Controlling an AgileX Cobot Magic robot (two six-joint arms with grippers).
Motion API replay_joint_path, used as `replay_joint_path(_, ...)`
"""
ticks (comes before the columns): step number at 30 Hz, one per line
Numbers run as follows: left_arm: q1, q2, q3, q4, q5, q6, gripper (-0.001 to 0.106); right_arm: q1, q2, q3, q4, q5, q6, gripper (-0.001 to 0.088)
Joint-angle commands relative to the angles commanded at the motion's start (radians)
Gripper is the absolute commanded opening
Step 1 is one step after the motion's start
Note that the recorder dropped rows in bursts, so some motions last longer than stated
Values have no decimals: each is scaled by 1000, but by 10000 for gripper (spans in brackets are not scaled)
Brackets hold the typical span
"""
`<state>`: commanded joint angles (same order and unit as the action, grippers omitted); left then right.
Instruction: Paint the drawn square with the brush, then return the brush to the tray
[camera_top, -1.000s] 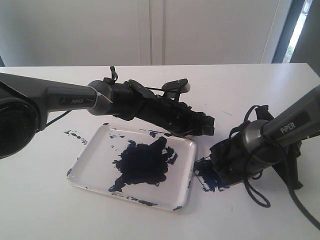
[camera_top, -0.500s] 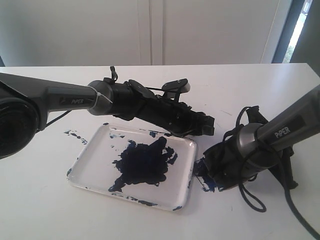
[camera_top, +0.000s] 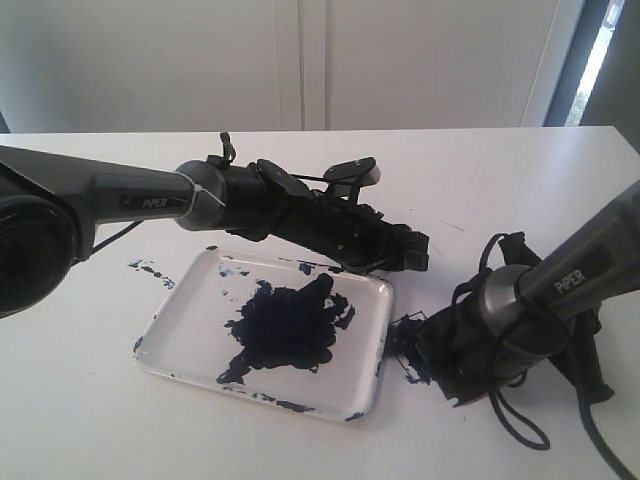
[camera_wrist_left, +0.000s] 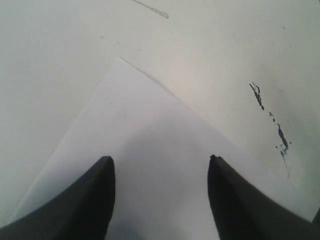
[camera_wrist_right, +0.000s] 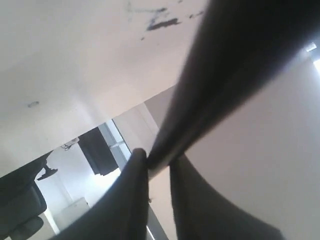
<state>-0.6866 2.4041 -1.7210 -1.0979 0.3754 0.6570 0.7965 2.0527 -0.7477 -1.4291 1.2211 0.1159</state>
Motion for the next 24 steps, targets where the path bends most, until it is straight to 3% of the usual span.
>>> replay_joint_path(12, 0, 0, 0, 0, 19, 0, 605, 0, -92, 112, 39, 0, 16, 0)
replay_joint_path(24, 0, 0, 0, 0, 37, -3, 605, 0, -109, 67, -72, 0, 18, 0)
